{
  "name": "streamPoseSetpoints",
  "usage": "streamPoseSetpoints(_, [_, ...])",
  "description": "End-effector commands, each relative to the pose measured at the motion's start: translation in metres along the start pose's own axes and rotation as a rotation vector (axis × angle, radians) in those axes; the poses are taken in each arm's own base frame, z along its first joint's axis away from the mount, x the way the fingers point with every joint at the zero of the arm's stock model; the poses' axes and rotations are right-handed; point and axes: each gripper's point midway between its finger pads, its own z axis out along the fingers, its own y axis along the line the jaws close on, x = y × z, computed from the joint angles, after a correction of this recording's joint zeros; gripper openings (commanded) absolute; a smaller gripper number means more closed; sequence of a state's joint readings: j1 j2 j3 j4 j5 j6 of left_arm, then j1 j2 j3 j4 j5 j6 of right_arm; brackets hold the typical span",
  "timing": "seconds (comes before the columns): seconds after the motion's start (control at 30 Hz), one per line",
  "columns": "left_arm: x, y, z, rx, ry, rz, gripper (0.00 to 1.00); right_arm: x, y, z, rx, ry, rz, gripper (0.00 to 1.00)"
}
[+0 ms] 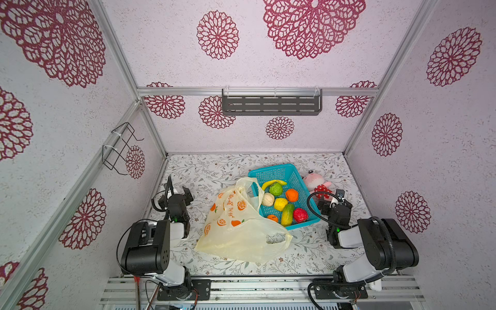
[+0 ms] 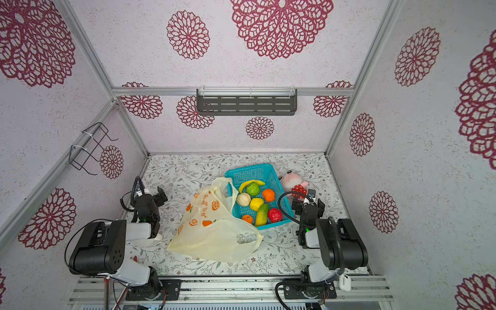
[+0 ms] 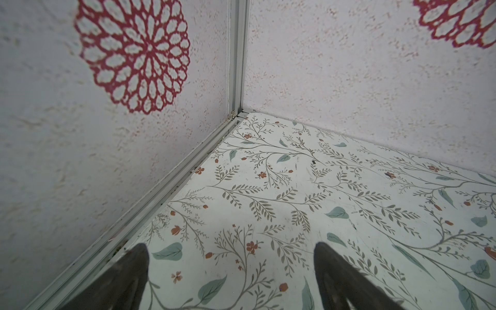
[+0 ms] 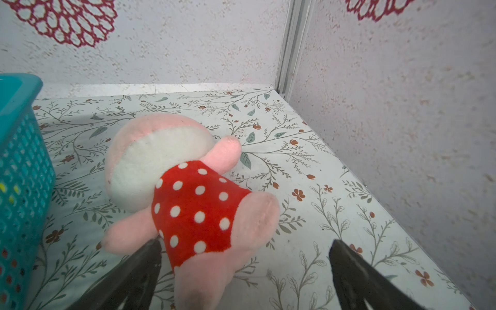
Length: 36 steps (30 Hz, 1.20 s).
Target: Place the fruits into the plastic bag
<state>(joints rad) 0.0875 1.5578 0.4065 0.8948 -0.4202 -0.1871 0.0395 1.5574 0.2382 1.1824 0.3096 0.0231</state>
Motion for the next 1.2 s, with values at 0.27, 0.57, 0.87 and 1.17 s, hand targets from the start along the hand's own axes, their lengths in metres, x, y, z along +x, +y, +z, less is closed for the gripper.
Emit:
streamPoseSetpoints(0.27, [-0.066, -0.049, -0.028, 0.01, 0.207, 0.078, 0.97, -0.076, -0.018, -0.03, 0.24, -0.123, 0.074, 0.82])
streamPoseSetpoints(0.57, [-0.045, -0.219, -0.147, 0.346, 0.525, -0.184, 0.97, -0.089, 0.071, -0.076, -0.079, 0.099, 0.224, 0.68])
streamPoseSetpoints(0.87, [0.017, -0.283, -0.216, 0.386, 0.849, 0.084, 1.0, -0.053, 0.078, -0.099, -0.114, 0.174, 0.142, 0.66])
streamPoseSetpoints(1.17, [0.021, -0.273, -0.223, 0.29, 0.848, 0.168, 0.89, -0.039, 0.075, -0.106, -0.146, 0.197, 0.114, 0.66])
